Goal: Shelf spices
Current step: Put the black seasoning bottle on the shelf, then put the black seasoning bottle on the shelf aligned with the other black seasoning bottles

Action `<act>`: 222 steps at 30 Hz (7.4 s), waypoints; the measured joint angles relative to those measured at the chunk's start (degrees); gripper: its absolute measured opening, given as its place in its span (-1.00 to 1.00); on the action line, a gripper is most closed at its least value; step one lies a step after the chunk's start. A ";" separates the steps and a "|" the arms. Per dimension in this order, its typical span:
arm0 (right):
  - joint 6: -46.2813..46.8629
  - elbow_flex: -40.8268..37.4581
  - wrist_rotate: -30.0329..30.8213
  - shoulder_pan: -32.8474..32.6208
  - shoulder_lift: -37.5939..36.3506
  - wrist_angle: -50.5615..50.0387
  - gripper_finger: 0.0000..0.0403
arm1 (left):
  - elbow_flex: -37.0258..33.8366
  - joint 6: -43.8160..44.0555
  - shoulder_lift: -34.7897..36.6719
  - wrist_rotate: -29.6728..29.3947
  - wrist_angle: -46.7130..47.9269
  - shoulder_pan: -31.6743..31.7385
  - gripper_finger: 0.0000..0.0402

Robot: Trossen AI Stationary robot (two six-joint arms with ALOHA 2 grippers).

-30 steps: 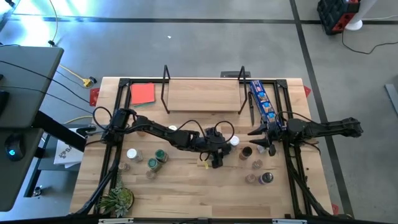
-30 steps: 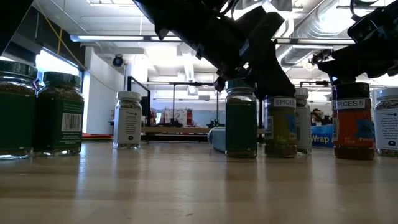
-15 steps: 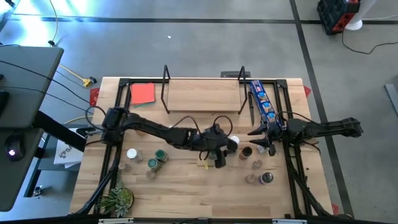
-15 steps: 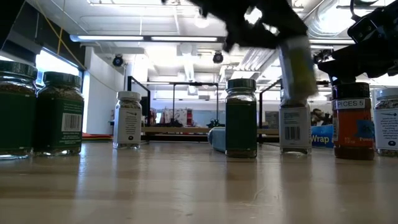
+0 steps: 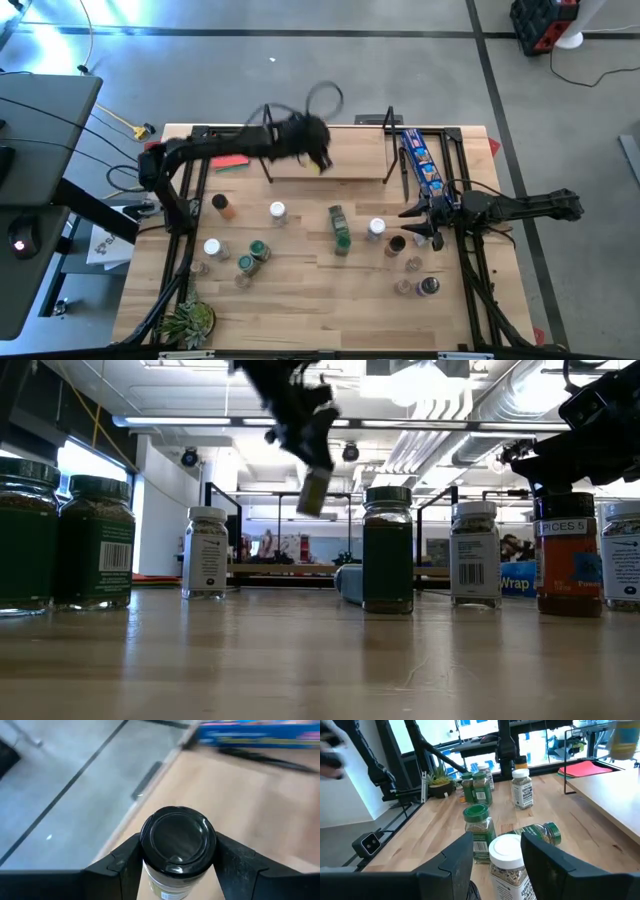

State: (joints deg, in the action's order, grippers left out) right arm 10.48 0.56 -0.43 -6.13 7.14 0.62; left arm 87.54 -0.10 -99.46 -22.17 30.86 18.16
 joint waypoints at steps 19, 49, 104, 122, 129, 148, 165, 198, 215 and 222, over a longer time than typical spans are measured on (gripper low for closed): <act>0.00 0.00 0.00 -0.01 0.02 0.00 -0.21 | -18.61 8.70 -0.46 7.91 -26.64 16.12 -0.04; 0.00 0.01 0.00 -0.02 0.02 0.00 -0.21 | -21.38 6.91 -2.93 2.85 -28.38 16.27 0.25; 0.00 0.00 0.00 -0.01 0.02 0.15 -0.21 | -24.31 6.52 16.63 -12.44 -18.45 -18.06 0.15; 12.60 1.23 0.15 -0.02 0.31 42.67 -0.20 | -26.44 29.42 28.76 -35.80 10.10 -39.73 0.08; 11.00 21.39 15.04 0.00 9.37 -8.88 -0.18 | -30.44 34.61 34.25 -35.76 16.20 -39.73 0.08; 16.85 56.28 -0.73 -8.03 62.38 -53.85 0.57 | -38.28 41.92 37.55 -35.30 15.36 -39.57 0.08; 24.06 56.91 6.62 -16.49 77.29 -55.61 0.54 | -38.28 39.01 37.55 -35.11 11.32 -41.45 0.08; -22.86 125.86 6.27 16.65 112.92 -73.07 -0.09 | -34.48 33.23 44.82 -39.41 11.78 -43.88 0.08; -28.58 131.71 5.98 23.91 128.86 -56.00 -0.09 | -34.46 33.92 45.68 -39.70 11.43 -43.86 0.08; -28.57 131.51 5.75 23.82 129.20 -52.47 0.26 | -34.46 33.92 45.68 -39.70 11.27 -43.86 0.08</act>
State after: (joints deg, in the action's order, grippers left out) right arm -18.09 132.07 5.32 17.69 136.34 -51.85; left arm 53.08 33.82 -53.78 -61.87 42.13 -25.69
